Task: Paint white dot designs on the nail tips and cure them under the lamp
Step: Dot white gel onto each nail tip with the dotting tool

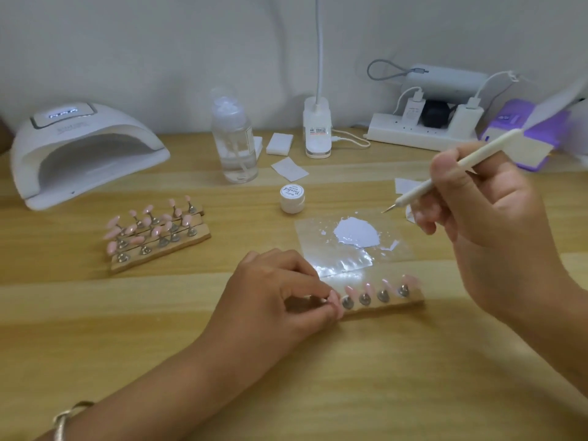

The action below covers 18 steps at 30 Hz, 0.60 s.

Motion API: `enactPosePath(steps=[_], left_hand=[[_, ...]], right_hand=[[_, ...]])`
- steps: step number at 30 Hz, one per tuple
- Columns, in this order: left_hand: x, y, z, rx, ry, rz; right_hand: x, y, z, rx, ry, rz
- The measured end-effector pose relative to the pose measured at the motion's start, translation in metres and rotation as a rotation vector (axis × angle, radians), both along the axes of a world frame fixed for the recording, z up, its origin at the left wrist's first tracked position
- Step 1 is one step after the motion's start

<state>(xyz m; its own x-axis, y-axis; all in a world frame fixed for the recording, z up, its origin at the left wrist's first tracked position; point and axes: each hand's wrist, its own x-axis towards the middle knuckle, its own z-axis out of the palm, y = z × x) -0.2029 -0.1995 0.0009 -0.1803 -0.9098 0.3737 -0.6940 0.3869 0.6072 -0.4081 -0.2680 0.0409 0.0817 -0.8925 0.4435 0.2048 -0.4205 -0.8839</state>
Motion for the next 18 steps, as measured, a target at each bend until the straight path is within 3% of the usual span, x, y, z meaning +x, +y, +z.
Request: enactPosePath(steps=[3,5,10,18], left_hand=[[-0.003,0.004,0.0,-0.139,-0.185,0.014],[-0.003,0.007,-0.001,-0.171,-0.2,0.015],[0.0,0.006,-0.003,0.039,0.06,-0.019],[0.004,0.005,-0.002,0.071,0.123,-0.042]], right_hand=[[0.0,0.016,-0.001,-0.088,0.075,-0.002],[0.001,0.024,-0.002,-0.127,0.134,-0.037],[0.007,0.034,-0.01,-0.128,0.193,-0.066],[-0.001,0.036,-0.03,-0.048,0.23,-0.133]])
